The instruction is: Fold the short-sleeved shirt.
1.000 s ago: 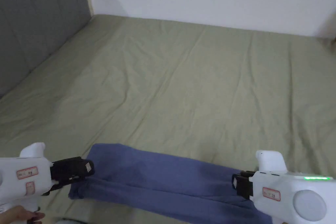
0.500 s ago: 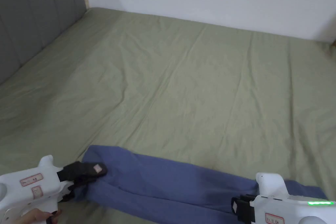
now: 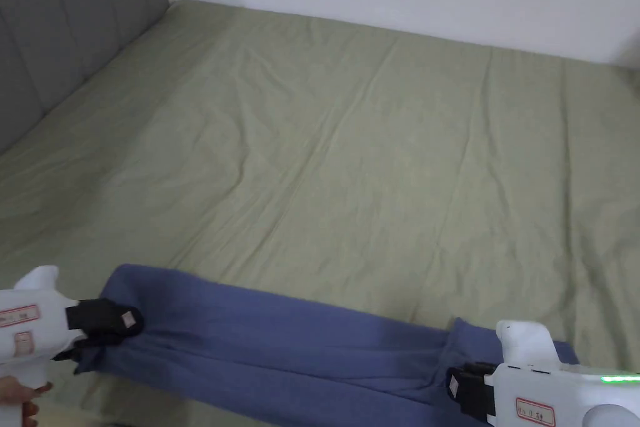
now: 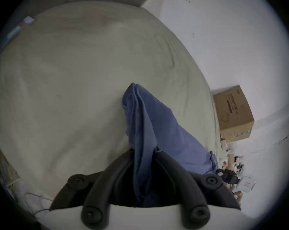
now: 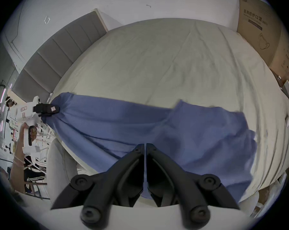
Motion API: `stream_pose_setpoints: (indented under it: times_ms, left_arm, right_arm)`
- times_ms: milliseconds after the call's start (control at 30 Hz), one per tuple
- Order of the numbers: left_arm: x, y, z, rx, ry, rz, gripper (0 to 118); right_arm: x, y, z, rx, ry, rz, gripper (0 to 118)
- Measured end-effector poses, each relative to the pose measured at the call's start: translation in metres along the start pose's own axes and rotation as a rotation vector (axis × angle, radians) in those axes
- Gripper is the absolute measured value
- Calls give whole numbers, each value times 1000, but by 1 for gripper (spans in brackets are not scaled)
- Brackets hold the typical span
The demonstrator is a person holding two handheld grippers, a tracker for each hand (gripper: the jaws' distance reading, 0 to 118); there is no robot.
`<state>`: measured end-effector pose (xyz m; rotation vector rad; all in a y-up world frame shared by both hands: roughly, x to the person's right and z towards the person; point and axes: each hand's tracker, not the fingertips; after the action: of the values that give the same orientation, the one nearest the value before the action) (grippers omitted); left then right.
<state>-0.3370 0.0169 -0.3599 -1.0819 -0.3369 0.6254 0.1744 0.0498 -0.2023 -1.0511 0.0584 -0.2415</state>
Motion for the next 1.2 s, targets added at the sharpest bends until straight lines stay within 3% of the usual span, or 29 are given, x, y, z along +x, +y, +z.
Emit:
stream_pose_setpoints:
  times_ms: [167, 300, 467, 567, 700, 800, 867, 900, 933, 967, 1000, 1200]
  left_arm:
    - [22, -4, 11, 14, 63, -75, 8]
    - [77, -10, 21, 86, 137, -246, 8]
    - [168, -37, 32, 135, -2, -491, 8]
    - [218, -67, 15, 123, -12, -637, 8]
    - [255, -112, -37, 5, -174, -678, 8]
    - [270, -149, -82, -93, -143, -734, 9]
    - [273, -167, -102, -160, -111, -747, 24]
    - [273, -175, -110, -190, -123, -750, 38]
    - [268, -180, -117, -211, -148, -762, 61]
    - [266, -182, -120, -212, -143, -746, 77]
    - [265, -183, -119, -236, -118, -707, 84]
    - [246, -147, -83, -163, -184, -507, 82]
  right_arm:
    - [8, -1, 1, 12, 9, -33, 2]
    - [16, -5, 6, 21, 8, -45, 2]
    - [32, -11, 16, 50, 12, -109, 2]
    - [42, -17, 23, 78, 14, -152, 2]
    - [54, -27, 32, 91, 10, -177, 2]
    - [64, -37, 40, 101, 5, -198, 2]
    - [73, -45, 46, 109, -7, -215, 2]
    - [77, -49, 50, 110, -13, -225, 2]
    - [82, -54, 53, 114, -26, -245, 2]
    - [86, -57, 56, 119, -35, -263, 2]
    - [90, -60, 58, 120, -31, -273, 2]
    - [97, -63, 64, 135, -40, -291, 2]
